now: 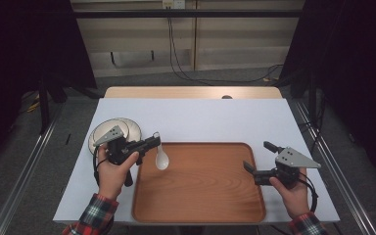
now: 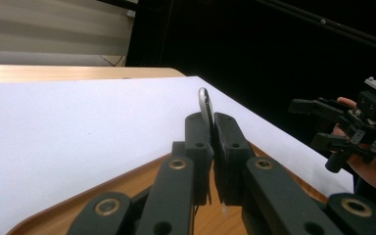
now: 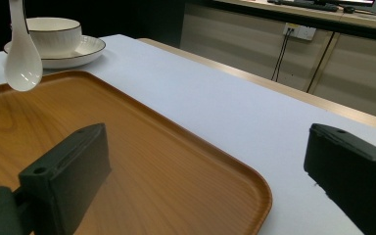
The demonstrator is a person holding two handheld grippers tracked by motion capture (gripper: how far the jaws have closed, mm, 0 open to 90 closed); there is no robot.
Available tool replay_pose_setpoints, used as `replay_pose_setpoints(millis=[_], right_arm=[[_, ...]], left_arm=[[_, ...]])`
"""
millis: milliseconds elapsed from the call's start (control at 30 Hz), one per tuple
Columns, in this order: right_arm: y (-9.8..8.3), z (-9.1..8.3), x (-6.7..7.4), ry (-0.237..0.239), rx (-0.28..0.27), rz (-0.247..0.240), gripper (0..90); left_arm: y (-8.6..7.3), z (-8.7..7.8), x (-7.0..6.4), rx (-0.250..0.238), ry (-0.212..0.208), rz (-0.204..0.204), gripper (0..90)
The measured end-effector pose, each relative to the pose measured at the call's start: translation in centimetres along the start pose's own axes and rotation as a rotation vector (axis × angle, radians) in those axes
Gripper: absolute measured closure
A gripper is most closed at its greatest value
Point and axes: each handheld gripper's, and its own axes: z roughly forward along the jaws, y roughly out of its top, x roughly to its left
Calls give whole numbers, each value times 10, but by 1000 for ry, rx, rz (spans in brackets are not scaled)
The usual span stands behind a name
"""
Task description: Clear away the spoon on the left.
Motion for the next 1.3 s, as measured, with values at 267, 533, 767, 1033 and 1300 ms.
replay_pose_setpoints(millis=[267,533,767,1033,1300], right_arm=[[0,0,0,0,1,1,27],[0,0,0,1,1,0,27],[0,0,0,1,4,-2,27],[0,0,0,0,2,0,28],[0,0,0,4,6,-5,27]], left_arm=[[-5,2,-4,14,-36,-3,857],[-11,5,-6,33,-54,-10,857],[-16,6,-11,51,-69,-14,857],[-21,7,-14,69,-79,-8,857],[-24,8,-16,76,-98,-16,857]])
